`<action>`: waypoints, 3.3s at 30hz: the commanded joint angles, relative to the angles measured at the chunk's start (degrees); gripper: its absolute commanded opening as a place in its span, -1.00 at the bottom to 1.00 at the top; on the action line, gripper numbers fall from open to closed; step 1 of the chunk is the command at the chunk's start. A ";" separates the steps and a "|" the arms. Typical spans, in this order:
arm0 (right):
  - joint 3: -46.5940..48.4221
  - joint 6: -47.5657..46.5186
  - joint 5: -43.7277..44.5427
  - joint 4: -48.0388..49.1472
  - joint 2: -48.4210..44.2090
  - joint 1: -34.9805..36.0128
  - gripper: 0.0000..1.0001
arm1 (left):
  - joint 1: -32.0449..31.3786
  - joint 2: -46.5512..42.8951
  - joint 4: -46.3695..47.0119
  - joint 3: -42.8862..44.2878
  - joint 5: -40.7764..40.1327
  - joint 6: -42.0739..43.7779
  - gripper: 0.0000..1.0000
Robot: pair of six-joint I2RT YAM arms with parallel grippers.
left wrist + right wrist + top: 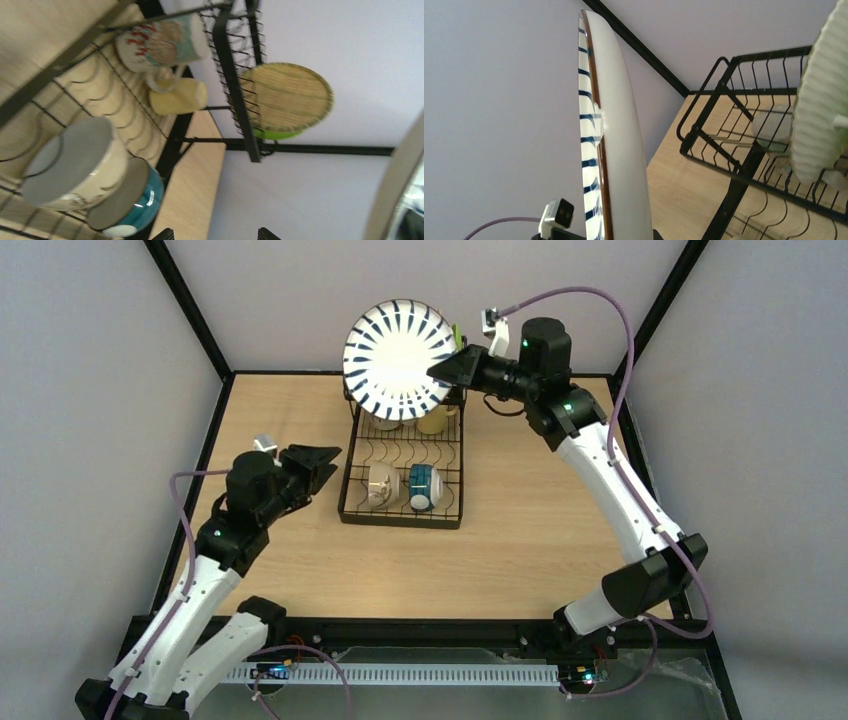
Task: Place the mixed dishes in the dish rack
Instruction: Pass from the left arm to the right, then move the dish rack to the center of the board.
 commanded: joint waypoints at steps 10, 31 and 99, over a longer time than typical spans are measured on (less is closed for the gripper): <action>17.60 -6.33 6.49 -3.37 9.19 1.35 -1.00 | 0.41 2.86 -18.10 -2.08 -21.88 3.75 0.48; 42.43 -14.02 18.51 -14.95 24.75 2.92 -1.00 | 0.35 28.60 -8.54 -5.22 -23.45 11.48 0.08; 44.91 -41.94 66.00 -11.98 31.13 13.11 -1.00 | -20.26 41.01 -4.62 1.02 -22.11 13.34 0.05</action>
